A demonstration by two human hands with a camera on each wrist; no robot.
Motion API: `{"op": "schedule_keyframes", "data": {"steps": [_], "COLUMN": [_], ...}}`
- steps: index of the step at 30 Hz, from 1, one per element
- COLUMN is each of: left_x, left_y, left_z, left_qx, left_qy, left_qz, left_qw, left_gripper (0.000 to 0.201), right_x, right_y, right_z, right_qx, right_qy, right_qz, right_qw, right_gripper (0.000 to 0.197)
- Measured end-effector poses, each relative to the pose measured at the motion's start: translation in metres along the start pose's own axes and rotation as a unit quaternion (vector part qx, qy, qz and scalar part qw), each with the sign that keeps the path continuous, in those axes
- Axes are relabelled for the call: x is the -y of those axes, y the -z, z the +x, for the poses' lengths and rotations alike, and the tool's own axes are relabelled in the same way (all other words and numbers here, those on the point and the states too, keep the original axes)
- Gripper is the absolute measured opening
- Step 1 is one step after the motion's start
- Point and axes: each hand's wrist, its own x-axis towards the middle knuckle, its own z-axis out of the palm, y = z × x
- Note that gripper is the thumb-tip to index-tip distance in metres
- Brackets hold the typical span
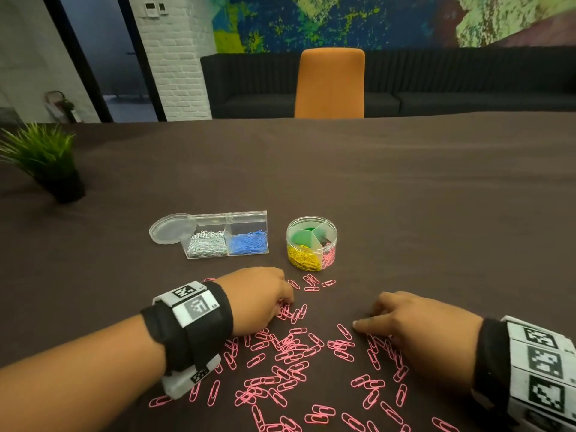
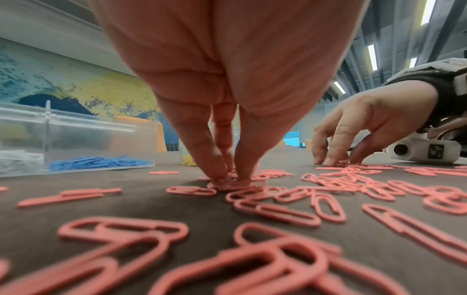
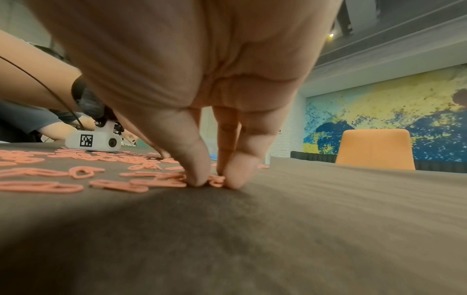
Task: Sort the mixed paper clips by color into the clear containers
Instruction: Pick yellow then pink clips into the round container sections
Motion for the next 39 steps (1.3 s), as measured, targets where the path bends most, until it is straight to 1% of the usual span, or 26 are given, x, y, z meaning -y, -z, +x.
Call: {"op": "schedule_keyframes", "data": {"steps": [2,4,6,8,12,18,22,24,27,29,30,31,33,35,39], "left_x": [0.0,0.0,-0.001,-0.002,-0.002,0.0,0.005,0.006,0.009,0.011,0.012,0.013,0.015,0.017,0.023], "left_y": [0.002,0.004,0.005,0.006,0.005,0.005,0.007,0.01,0.016,0.021,0.024,0.027,0.034,0.04,0.047], "left_z": [-0.001,-0.002,-0.003,-0.004,-0.004,-0.005,-0.005,-0.004,0.0,0.005,0.008,0.011,0.017,0.025,0.044], "left_qx": [-0.003,-0.008,-0.012,-0.013,-0.015,-0.053,-0.087,-0.101,-0.116,-0.129,-0.138,-0.149,-0.175,-0.199,-0.236], "left_qy": [0.005,0.015,0.018,0.018,0.025,0.021,0.026,0.045,0.07,0.08,0.086,0.092,0.098,0.103,0.124], "left_qz": [0.0,-0.011,-0.013,-0.005,-0.011,-0.032,-0.095,-0.152,-0.228,-0.273,-0.293,-0.313,-0.349,-0.378,-0.434], "left_qw": [1.0,1.0,1.0,1.0,1.0,0.998,0.991,0.982,0.964,0.95,0.942,0.933,0.915,0.898,0.861], "left_gripper": [0.026,0.021,0.019,0.018,0.021,0.025,0.028,0.029,0.027,0.024,0.022,0.021,0.02,0.019,0.016], "right_x": [-0.002,-0.004,-0.005,-0.006,-0.005,-0.006,-0.005,-0.007,-0.015,-0.022,-0.026,-0.029,-0.034,-0.036,-0.034], "right_y": [-0.002,-0.001,0.002,0.004,0.01,0.015,0.025,0.035,0.054,0.069,0.076,0.082,0.093,0.101,0.106], "right_z": [0.0,0.0,0.0,0.0,0.002,0.012,0.023,0.031,0.047,0.062,0.07,0.078,0.095,0.11,0.132], "right_qx": [-0.003,-0.009,-0.01,-0.009,-0.011,-0.013,-0.057,-0.09,-0.163,-0.215,-0.232,-0.24,-0.238,-0.229,-0.185], "right_qy": [0.007,0.017,0.026,0.025,0.025,0.018,0.004,-0.003,-0.017,-0.021,-0.026,-0.029,-0.039,-0.048,-0.057], "right_qz": [0.009,0.019,0.022,0.025,0.041,0.057,0.071,0.088,0.112,0.124,0.13,0.133,0.123,0.103,0.061], "right_qw": [1.0,1.0,0.999,0.999,0.999,0.998,0.996,0.992,0.98,0.968,0.964,0.961,0.962,0.967,0.979], "right_gripper": [0.061,0.047,0.031,0.023,0.018,0.011,0.014,0.016,0.005,0.018,0.02,0.016,0.007,0.005,0.009]}}
